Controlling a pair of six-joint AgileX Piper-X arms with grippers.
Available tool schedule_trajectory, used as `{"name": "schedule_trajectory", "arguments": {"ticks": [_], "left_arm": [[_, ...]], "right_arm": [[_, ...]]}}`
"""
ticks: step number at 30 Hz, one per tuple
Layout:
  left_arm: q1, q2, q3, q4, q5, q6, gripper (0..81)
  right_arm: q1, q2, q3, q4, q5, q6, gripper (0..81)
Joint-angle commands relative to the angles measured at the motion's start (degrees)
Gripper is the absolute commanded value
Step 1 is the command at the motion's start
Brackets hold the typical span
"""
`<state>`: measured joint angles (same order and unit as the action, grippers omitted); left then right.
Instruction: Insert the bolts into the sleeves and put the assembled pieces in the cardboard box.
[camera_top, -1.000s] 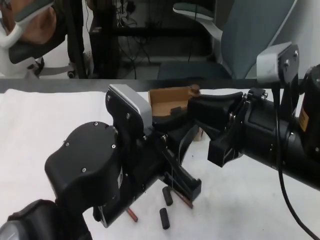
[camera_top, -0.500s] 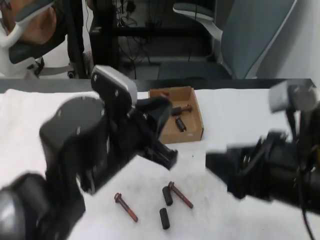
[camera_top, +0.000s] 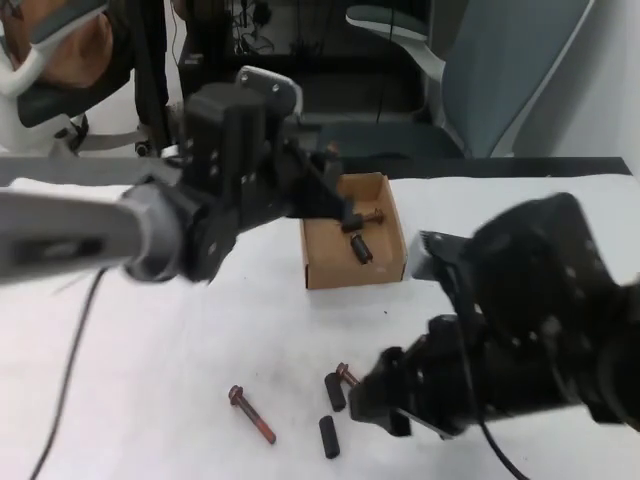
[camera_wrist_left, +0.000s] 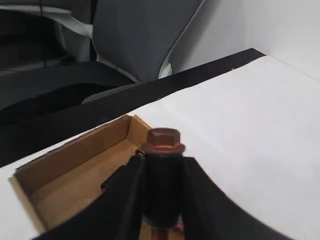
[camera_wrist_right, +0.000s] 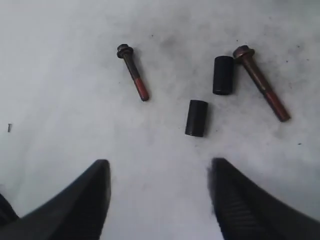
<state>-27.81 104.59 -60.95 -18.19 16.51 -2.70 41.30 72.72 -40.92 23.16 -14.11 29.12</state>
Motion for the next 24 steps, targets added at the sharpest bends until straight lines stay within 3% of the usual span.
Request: {"name": "schedule_trajectory", "arguments": {"ticks": [1, 6, 11, 17, 24], "left_arm": [[0.0, 5.0, -6.2, 1.9, 2.1, -1.6, 1.8], [0.0, 11.2, -12.5, 1.9, 2.1, -2.6, 1.8], [0.8, 13.9, -15.8, 0.7, 2.1, -7.5, 1.8], [3.3, 15.4, -18.0, -0.5, 3.8, -9.8, 1.8], [4.6, 15.4, -18.0, -0.6, 4.7, -9.9, 1.8]], "right_arm": [[0.8, 3.6, -3.5, -0.3, -1.9, -1.4, 55.4], [2.9, 10.2, -6.6, -0.3, -1.5, -3.4, 54.3], [3.2, 17.5, -8.1, 0.2, -0.6, -6.5, 45.5], [3.2, 22.9, -8.3, -0.3, 3.8, -7.4, 45.5], [3.2, 25.0, -9.5, -4.0, 4.3, -7.2, 45.5]]}}
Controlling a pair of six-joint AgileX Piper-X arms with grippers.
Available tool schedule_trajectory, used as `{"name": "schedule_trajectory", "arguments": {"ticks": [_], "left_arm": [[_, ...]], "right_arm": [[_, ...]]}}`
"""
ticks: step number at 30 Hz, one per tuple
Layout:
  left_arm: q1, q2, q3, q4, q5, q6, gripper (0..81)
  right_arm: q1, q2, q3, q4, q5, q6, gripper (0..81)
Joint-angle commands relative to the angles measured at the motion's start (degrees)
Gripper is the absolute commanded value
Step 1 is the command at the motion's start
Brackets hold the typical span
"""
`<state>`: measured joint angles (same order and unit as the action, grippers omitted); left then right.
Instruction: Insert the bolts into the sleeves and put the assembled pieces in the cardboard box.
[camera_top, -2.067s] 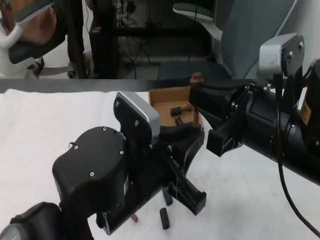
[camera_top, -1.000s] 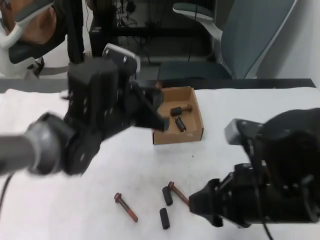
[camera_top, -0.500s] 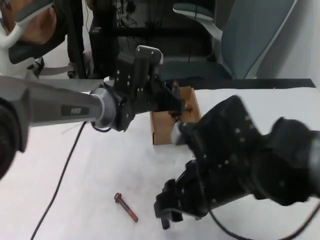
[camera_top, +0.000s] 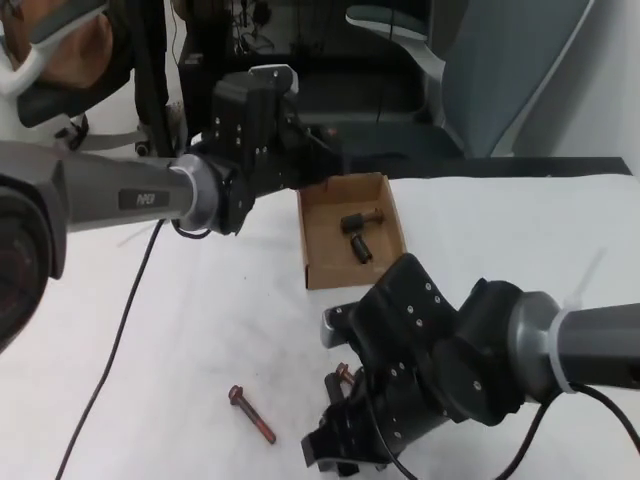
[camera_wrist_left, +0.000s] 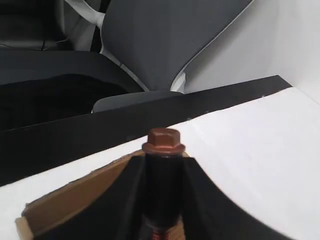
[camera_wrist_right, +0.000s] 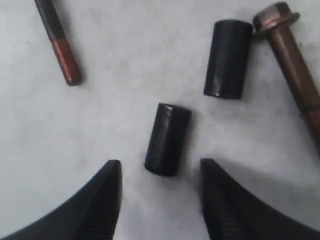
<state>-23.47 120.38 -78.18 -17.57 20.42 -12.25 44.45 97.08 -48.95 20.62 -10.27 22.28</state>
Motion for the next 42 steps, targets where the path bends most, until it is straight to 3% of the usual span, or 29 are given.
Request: {"name": "schedule_trajectory", "arguments": {"ticks": [1, 7, 9, 11, 18, 28, 30, 33, 37, 42], "left_arm": [[0.3, -0.4, -0.8, -1.2, 0.8, -0.4, 1.8], [0.2, -0.4, -0.8, -1.2, 0.8, -0.2, 1.8], [0.2, -0.4, -0.8, -1.2, 0.8, -0.2, 1.8], [0.2, -0.4, -0.8, -1.2, 0.8, -0.2, 1.8], [0.2, -0.4, -0.8, -1.2, 0.8, -2.5, 1.8], [0.3, -0.4, -0.8, 1.9, 3.3, -2.3, 0.0], [0.4, -0.4, -0.8, 1.9, 3.3, -1.9, 8.1], [0.4, -0.4, -0.8, 1.9, 5.4, -1.9, 29.5], [0.4, -0.4, -0.8, 1.9, 6.7, -1.9, 70.0], [0.8, -2.7, -0.8, 8.2, 10.0, -6.7, 70.0]], "right_arm": [[0.0, 1.1, -1.8, -1.4, 0.6, -0.4, 45.5], [0.0, 6.1, -6.5, 4.8, 3.6, -1.9, 43.3], [0.0, 7.0, -7.2, 6.2, 3.9, -3.0, 29.5], [0.0, 7.0, -7.3, 7.1, 4.0, -3.5, 0.8], [1.7, 2.3, -7.1, 11.8, 5.8, -6.5, 0.6], [4.0, -26.1, -5.4, 15.1, 8.5, -4.2, 0.6], [4.0, -30.4, -5.4, 15.3, 9.1, -3.5, 0.6], [4.0, -34.5, -5.4, 17.3, 10.8, -2.2, 0.6], [4.0, -36.6, -5.4, 21.8, 12.9, -1.7, 0.6], [4.0, -36.6, -5.2, 24.5, 12.9, -2.4, 0.6]]}}
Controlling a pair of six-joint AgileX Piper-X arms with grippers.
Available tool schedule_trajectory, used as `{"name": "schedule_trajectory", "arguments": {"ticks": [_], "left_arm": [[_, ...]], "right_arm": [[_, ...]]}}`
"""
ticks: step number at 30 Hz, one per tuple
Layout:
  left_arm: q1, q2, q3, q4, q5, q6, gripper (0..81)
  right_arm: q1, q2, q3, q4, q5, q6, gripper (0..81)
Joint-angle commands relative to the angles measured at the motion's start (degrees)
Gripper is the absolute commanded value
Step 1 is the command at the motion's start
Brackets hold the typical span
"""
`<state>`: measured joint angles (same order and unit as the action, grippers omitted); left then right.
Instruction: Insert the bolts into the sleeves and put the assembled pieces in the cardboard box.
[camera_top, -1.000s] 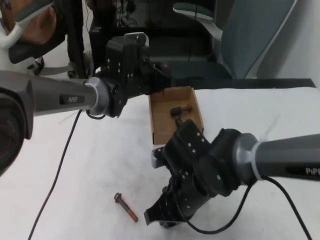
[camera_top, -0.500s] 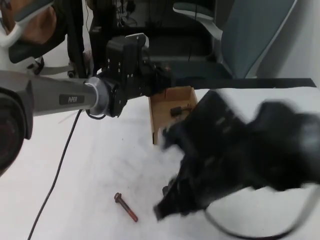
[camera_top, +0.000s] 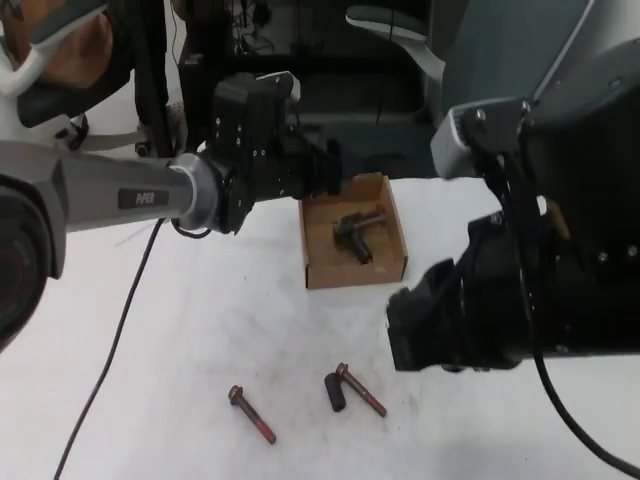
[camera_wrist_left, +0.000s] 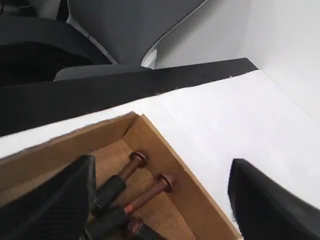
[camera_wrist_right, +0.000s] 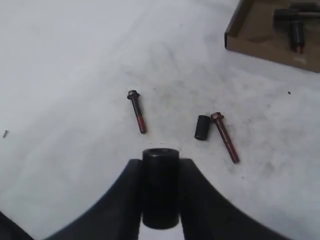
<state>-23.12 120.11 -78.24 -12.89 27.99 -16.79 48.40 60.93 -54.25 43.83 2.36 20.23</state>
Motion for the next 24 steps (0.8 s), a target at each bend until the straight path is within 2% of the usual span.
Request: {"name": "schedule_trajectory", "arguments": {"ticks": [1, 6, 7, 10, 12, 18, 20, 24], "left_arm": [[0.7, -3.7, -0.7, 8.1, 3.5, -2.3, 70.0], [1.2, -12.2, -0.6, 40.4, 0.4, -0.6, 70.0], [0.6, -14.4, -0.4, 47.3, -2.8, 0.8, 70.0], [-1.7, -19.7, 1.5, 59.6, -20.4, 1.2, 70.0], [-3.4, -23.1, 3.9, 61.8, -26.7, -1.3, 70.0], [-9.2, -28.6, 12.9, 57.4, -28.6, -18.5, 67.6], [-11.4, -28.6, 16.5, 56.9, -31.8, -22.7, 63.8], [-14.9, -28.5, 21.3, 57.3, -35.2, -31.8, 63.4]], "right_arm": [[0.1, -0.5, 0.1, 1.8, 0.4, -0.9, 0.6], [0.1, -2.1, 0.1, 2.3, 1.2, -3.3, 0.6], [0.1, -2.4, 0.1, 2.3, 2.6, -4.2, 0.6], [0.1, -3.2, 0.1, 3.2, 5.7, -5.3, 0.6], [0.1, -3.7, 0.1, 3.9, 6.0, -5.7, 0.6], [0.1, -4.7, 0.1, 4.5, 5.4, -7.0, 0.6], [0.1, -5.3, 0.1, 4.9, 3.3, -7.0, 0.6], [0.1, -7.5, 0.1, 6.5, -3.5, -6.0, 0.6]]}}
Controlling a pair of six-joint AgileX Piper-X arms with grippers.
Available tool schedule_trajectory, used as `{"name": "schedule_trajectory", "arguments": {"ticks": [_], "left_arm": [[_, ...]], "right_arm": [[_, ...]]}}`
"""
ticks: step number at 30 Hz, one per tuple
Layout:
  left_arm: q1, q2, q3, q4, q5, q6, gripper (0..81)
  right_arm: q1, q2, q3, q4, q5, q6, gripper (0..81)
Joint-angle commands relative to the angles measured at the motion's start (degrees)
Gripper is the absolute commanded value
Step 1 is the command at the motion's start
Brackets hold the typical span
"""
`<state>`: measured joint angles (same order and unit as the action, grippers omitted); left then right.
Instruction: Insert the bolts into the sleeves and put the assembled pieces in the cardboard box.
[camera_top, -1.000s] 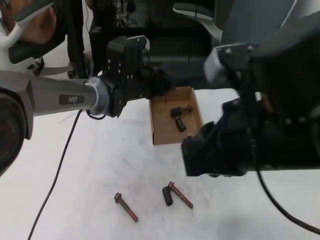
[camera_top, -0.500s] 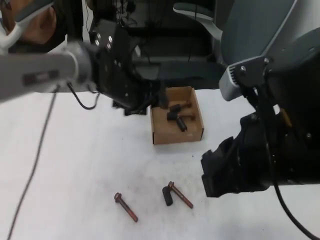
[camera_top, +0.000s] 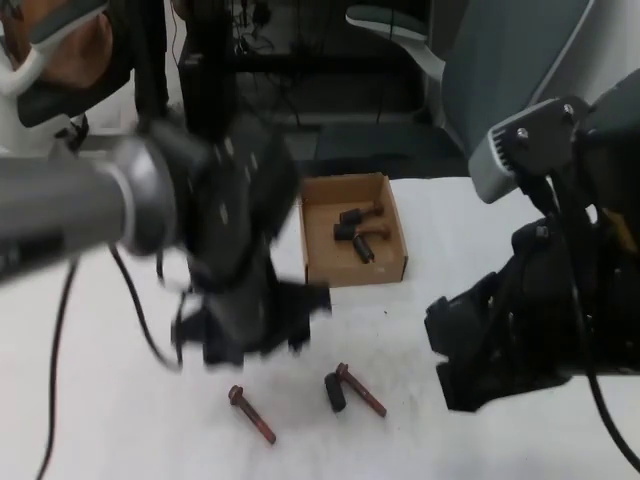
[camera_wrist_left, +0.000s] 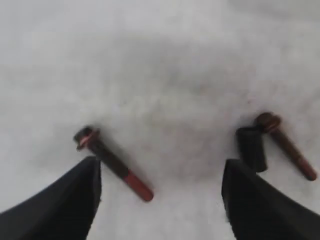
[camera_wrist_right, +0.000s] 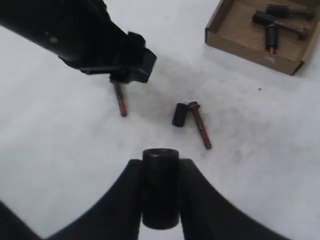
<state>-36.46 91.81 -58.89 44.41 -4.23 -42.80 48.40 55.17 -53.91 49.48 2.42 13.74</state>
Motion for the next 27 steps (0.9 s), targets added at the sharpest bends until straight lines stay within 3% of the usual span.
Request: {"name": "schedule_trajectory", "arguments": {"ticks": [1, 9, 16, 18, 20, 21, 27], "left_arm": [[-2.1, -0.2, 2.6, 0.0, -3.9, -8.1, 63.4], [-2.2, 0.1, 7.2, -2.6, -8.6, -21.3, 62.7], [-0.8, 5.3, 8.1, -5.6, -4.9, -23.3, 43.1], [-0.8, 6.1, 8.1, -7.7, -4.9, -23.2, 29.7], [-0.9, 5.8, 8.1, -10.8, -4.9, -22.3, 5.3], [-1.2, 5.1, 8.1, -12.8, -4.9, -20.9, 1.4], [-3.9, -3.4, 8.1, -23.1, -9.1, -13.3, 1.7]], "right_arm": [[0.1, -2.3, -0.2, 1.3, -4.6, 0.9, 0.6], [0.1, -9.3, -0.2, 4.1, -9.9, 1.0, 0.6], [0.1, -12.0, -0.2, 4.3, -11.2, 1.7, 0.6], [0.1, -12.1, -0.2, 4.4, -12.6, 1.7, 0.6], [0.1, -12.2, -0.2, 4.7, -12.8, 0.4, 0.6], [0.1, -12.9, -0.2, 4.7, -12.2, -1.8, 0.6], [0.1, -18.9, 1.0, 0.2, -5.0, -6.9, 0.6]]}}
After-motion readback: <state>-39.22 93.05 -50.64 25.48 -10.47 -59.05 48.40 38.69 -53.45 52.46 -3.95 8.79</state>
